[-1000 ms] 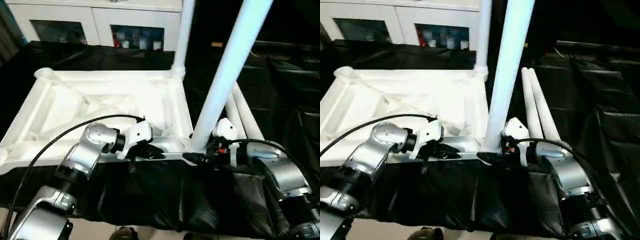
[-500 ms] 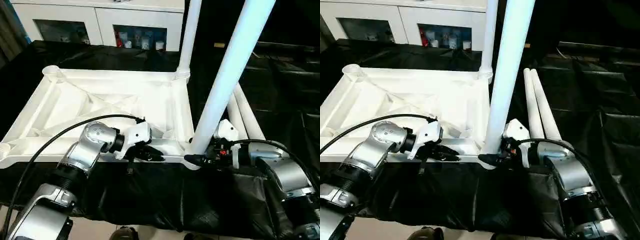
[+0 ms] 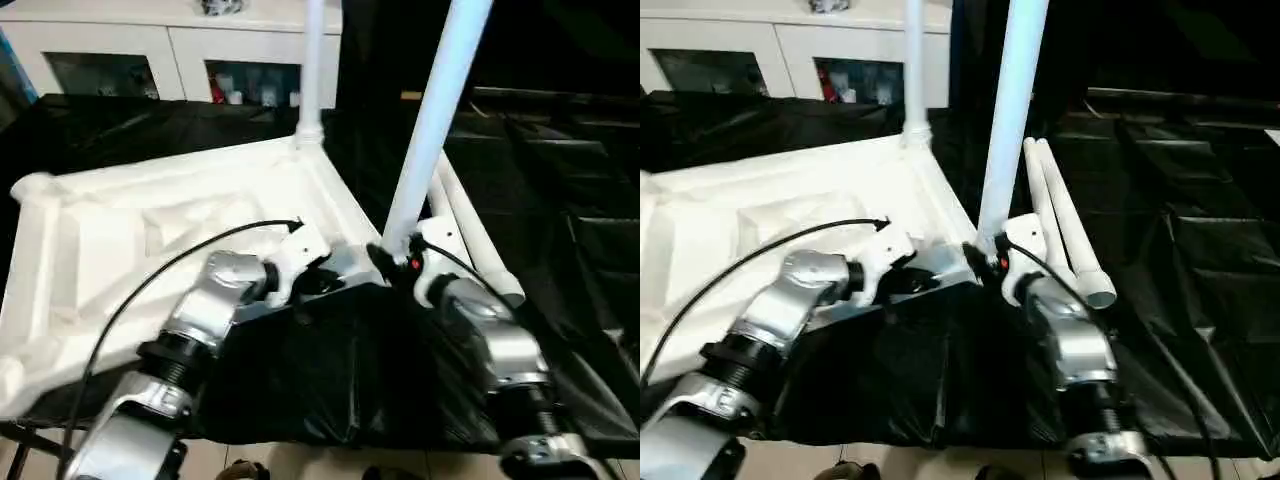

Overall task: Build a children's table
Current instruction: Rotate leg to tighten

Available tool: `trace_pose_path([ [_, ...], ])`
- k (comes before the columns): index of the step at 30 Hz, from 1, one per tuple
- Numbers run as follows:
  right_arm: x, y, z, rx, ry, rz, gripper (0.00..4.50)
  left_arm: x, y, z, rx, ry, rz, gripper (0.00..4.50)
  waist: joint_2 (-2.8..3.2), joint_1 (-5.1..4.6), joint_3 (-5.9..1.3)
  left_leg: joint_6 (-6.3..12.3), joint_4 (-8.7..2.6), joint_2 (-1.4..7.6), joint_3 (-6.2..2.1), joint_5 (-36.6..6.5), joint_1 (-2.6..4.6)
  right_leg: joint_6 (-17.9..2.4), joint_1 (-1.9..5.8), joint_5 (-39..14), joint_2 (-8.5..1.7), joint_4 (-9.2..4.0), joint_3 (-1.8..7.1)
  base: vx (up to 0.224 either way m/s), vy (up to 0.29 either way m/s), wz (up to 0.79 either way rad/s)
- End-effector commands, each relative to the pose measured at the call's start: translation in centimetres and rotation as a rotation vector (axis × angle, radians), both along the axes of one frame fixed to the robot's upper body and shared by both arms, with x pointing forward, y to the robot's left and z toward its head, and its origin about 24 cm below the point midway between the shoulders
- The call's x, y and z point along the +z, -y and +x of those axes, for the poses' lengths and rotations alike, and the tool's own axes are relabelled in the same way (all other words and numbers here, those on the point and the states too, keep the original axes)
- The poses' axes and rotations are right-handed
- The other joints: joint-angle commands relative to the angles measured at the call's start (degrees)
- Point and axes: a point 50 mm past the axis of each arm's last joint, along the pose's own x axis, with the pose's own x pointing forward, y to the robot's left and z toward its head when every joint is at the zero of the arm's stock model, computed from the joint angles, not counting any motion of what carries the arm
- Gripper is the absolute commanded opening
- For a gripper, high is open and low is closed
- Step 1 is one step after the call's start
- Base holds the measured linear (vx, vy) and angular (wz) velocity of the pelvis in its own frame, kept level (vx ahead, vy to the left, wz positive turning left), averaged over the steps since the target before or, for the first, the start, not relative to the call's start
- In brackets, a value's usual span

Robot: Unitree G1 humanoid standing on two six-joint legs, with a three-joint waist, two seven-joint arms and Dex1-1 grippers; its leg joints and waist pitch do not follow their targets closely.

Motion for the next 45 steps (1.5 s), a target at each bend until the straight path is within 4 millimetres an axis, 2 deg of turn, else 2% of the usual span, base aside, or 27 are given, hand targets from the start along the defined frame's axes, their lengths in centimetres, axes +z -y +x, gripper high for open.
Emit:
trace_pose_path([
  [1,-1.1,-4.2,-0.9,0.12,-0.06,0.045,2.66,-0.2,4.6,-1.7,-0.143,-0.017,-0.047,0.0,-0.13,-0.28,-2.17,-2.33,-4.93,3.19,-2.93,-27.5,1.62,-5.6,0.29,-35.1,-3.99,-6.14,2.3,0.0,0.0,0.0],
  [2,-1.0,-4.3,-0.8,0.114,-0.051,0.053,3.22,-0.2,4.8,-1.8,-0.146,-0.018,-0.05,0.0,0.02,-0.26,-2.21,-2.26,-4.93,3.21,-2.88,-27.8,1.78,-5.3,0.17,-35.1,-3.98,-6.27,2.36,0.0,0.0,0.0],
  [6,-0.4,-4.2,-0.7,0.124,-0.026,0.079,3.51,-0.2,4.5,-1.8,-0.144,-0.023,-0.051,0.0,0.14,-0.25,-2.49,-1.63,-5.22,3.33,-2.76,-26.0,1.41,-6.1,0.5,-30.3,-3.77,-5.87,2.52,0.0,0.0,0.0],
  [10,0.4,-2.9,-0.9,0.203,0.019,0.064,3.86,-0.1,2.9,-1.6,-0.159,-0.022,-0.044,0.0,0.14,-0.13,-2.66,-1.19,-5.28,3.47,-2.39,-24.0,1.21,-8.3,0.78,-23.4,-3.55,-5.2,2.73,0.0,0.0,0.0],
  [11,0.5,-2.6,-1.0,0.228,0.028,0.048,4.09,-0.2,2.4,-1.6,-0.162,-0.028,-0.041,0.0,0.1,-0.08,-2.84,-0.53,-5.19,3.5,-2.26,-21.9,0.89,-9.3,1.15,-20.4,-3.62,-4.76,2.79,0.0,0.0,0.0],
  [13,0.6,-2.2,-1.0,0.247,0.039,0.021,4.17,-0.2,2.1,-1.6,-0.17,-0.027,-0.039,0.0,-0.04,0.07,-3.0,0.05,-5.0,3.45,-2.09,-19.9,0.79,-9.9,1.38,-17.9,-3.59,-4.55,2.79,0.0,0.0,0.0],
  [15,0.8,-1.0,-1.4,0.329,0.072,-0.035,4.23,-0.2,1.0,-1.7,-0.212,-0.036,-0.031,0.0,0.01,0.22,-3.22,1.55,-4.63,3.44,-1.74,-16.4,0.78,-11.6,1.52,-13.7,-3.55,-4.15,2.8,0.0,0.0,0.0],
  [17,0.9,-0.5,-1.6,0.38,0.076,-0.041,4.23,-0.2,0.6,-1.7,-0.236,-0.037,-0.026,0.0,-0.04,0.37,-3.34,2.35,-4.32,3.38,-1.55,-15.1,0.79,-12.2,1.52,-11.8,-3.54,-3.91,2.88,0.0,0.0,0.0],
  [18,1.0,-0.1,-1.9,0.43,0.078,-0.047,4.23,-0.2,0.1,-1.7,-0.248,-0.047,-0.023,0.0,-0.11,0.67,-3.46,3.57,-3.96,3.41,-1.37,-12.8,0.79,-13.5,1.62,-8.6,-3.42,-3.42,2.92,0.0,0.0,0.0],
  [19,1.0,-0.1,-1.9,0.43,0.078,-0.047,4.23,-0.2,0.1,-1.7,-0.248,-0.047,-0.023,0.0,-0.09,0.77,-3.51,3.99,-3.87,3.44,-1.38,-11.7,0.58,-13.8,1.8,-7.1,-3.47,-3.12,2.94,0.0,0.0,0.0],
  [20,1.2,0.5,-2.5,0.521,0.08,-0.067,4.23,0.0,-0.3,-1.7,-0.284,-0.046,-0.025,0.0,-0.02,0.93,-3.57,4.82,-3.77,3.46,-1.43,-10.0,0.36,-14.4,2.03,-4.9,-3.45,-2.73,2.82,0.0,0.0,0.0],
  [22,1.3,0.9,-2.9,0.582,0.072,-0.068,4.23,0.1,-0.6,-1.8,-0.307,-0.05,-0.026,0.0,-0.07,1.17,-3.63,5.78,-3.57,3.53,-1.34,-8.8,0.55,-15.3,2.06,-2.7,-3.43,-2.44,2.79,0.0,0.0,0.0],
  [25,1.9,1.7,-3.8,0.727,0.042,-0.058,4.23,0.3,-1.2,-2.1,-0.382,-0.064,-0.036,0.0,0.02,1.32,-3.54,6.5,-3.59,3.66,-1.39,-9.2,0.47,-16.1,2.25,-3.4,-3.41,-2.41,2.64,0.0,0.0,0.0],
  [27,2.0,1.9,-4.0,0.778,0.029,-0.067,4.23,0.2,-1.2,-2.3,-0.412,-0.073,-0.034,0.0,0.0,1.55,-3.41,6.01,-3.68,3.8,-1.36,-10.4,0.53,-16.0,2.14,-5.9,-3.39,-2.61,2.58,0.0,0.0,0.0],
  [28,2.2,2.1,-4.2,0.828,0.013,-0.065,4.23,0.1,-1.3,-2.4,-0.437,-0.081,-0.028,0.0,0.09,1.68,-3.44,5.37,-3.72,3.85,-1.39,-11.4,0.6,-15.8,2.19,-7.7,-3.43,-2.69,2.56,0.0,0.0,0.0],
  [29,2.2,2.1,-4.2,0.836,0.01,-0.065,4.08,0.1,-1.3,-2.4,-0.442,-0.082,-0.026,0.0,0.1,1.8,-3.37,4.57,-3.79,3.97,-1.31,-12.9,0.8,-15.6,1.92,-9.7,-3.5,-2.92,2.67,0.0,0.0,0.0],
  [34,2.2,2.4,-4.5,0.916,-0.034,-0.068,3.78,0.0,-1.6,-2.4,-0.472,-0.09,-0.01,0.0,-0.02,2.08,-3.37,3.19,-3.92,3.93,-1.42,-13.9,0.81,-14.8,1.94,-12.1,-3.63,-3.12,2.72,0.0,0.0,0.0],
  [36,2.2,2.4,-4.7,0.942,-0.052,-0.071,3.52,0.0,-1.7,-2.4,-0.483,-0.094,-0.005,0.0,-0.04,2.32,-3.49,3.35,-3.82,3.96,-1.4,-12.7,0.79,-15.0,2.01,-10.5,-3.6,-2.87,2.72,0.0,0.0,0.0],
  [40,2.1,2.4,-5.0,0.984,-0.078,-0.057,3.34,0.0,-2.1,-2.4,-0.509,-0.105,0.003,0.0,-0.11,2.72,-3.76,4.38,-3.53,3.9,-1.34,-10.3,0.68,-15.7,2.17,-7.3,-3.63,-2.43,2.65,0.0,0.0,0.0],
  [41,2.1,2.4,-5.1,0.989,-0.082,-0.054,3.14,0.0,-2.1,-2.4,-0.513,-0.107,0.006,0.0,-0.02,2.79,-3.82,4.7,-3.47,3.86,-1.32,-9.8,0.7,-15.9,2.17,-6.7,-3.61,-2.37,2.58,0.0,0.0,0.0],
  [45,2.0,2.2,-5.3,0.996,-0.085,-0.045,2.98,0.0,-2.2,-2.4,-0.518,-0.109,0.008,0.0,0.01,2.81,-3.78,4.67,-3.51,3.89,-1.36,-10.1,0.62,-16.1,2.2,-7.1,-3.62,-2.35,2.54,0.0,0.0,0.0],
])
